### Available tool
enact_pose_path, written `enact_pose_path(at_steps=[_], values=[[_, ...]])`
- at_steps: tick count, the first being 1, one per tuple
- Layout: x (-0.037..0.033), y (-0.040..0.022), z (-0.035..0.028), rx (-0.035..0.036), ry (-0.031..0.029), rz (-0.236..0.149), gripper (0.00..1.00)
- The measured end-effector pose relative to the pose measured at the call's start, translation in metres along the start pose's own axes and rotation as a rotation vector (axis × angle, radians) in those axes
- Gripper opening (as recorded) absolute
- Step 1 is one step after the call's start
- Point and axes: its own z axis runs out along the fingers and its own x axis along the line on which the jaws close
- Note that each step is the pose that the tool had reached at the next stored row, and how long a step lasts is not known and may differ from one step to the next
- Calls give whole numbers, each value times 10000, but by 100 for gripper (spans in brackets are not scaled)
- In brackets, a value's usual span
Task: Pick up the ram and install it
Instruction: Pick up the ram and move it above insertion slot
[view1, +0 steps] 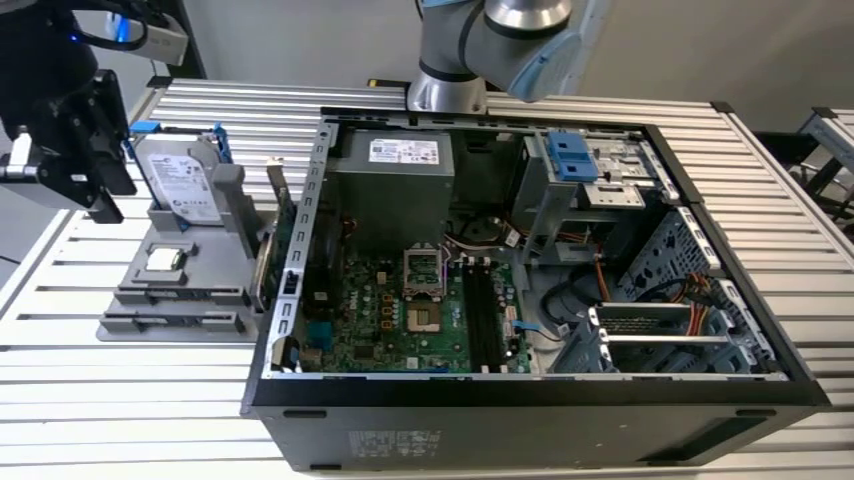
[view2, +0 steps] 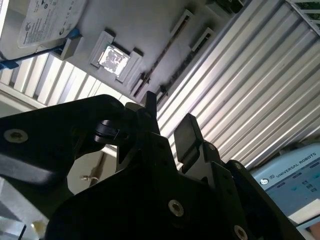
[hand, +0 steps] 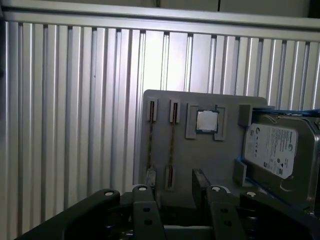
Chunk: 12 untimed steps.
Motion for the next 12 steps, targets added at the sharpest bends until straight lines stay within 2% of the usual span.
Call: enact_pose_path(at_steps=[5, 8, 9, 12], values=[[1, -2, 88, 33, 18, 22, 100], [2, -3, 136, 37, 83, 26, 100], [2, -4, 152, 50, 93, 24, 100], [3, -5, 194, 149, 105, 24, 100]])
